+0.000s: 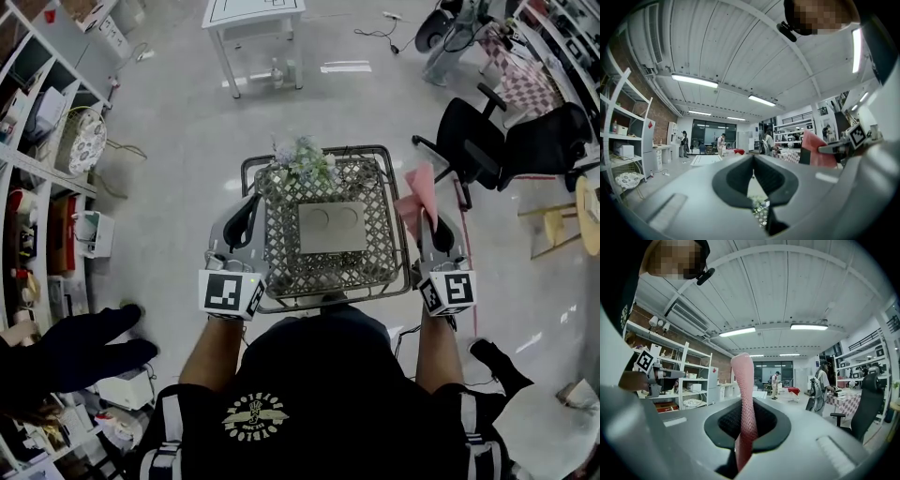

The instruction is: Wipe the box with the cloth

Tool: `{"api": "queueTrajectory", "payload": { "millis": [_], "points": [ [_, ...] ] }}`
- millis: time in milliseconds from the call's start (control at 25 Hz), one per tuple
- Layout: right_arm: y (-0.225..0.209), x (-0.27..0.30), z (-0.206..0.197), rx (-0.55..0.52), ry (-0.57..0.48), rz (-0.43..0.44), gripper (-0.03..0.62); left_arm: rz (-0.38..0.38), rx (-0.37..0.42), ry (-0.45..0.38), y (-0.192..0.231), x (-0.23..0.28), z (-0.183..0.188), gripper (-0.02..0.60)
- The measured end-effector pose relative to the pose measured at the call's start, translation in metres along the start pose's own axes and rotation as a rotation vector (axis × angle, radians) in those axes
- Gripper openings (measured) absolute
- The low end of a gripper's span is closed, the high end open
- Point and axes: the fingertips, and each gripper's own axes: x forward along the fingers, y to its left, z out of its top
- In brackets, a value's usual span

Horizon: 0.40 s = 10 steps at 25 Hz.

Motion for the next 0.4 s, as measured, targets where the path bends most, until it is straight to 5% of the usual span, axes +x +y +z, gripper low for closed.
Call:
{"api": "queueTrajectory", "payload": {
  "millis": [400],
  "points": [
    [0.002, -0.012, -0.006, 0.000, 0.023, -0.037, 0.017, -0.041, -0.014, -0.006, -0.003, 0.000, -0.010, 0.000]
  ]
}}
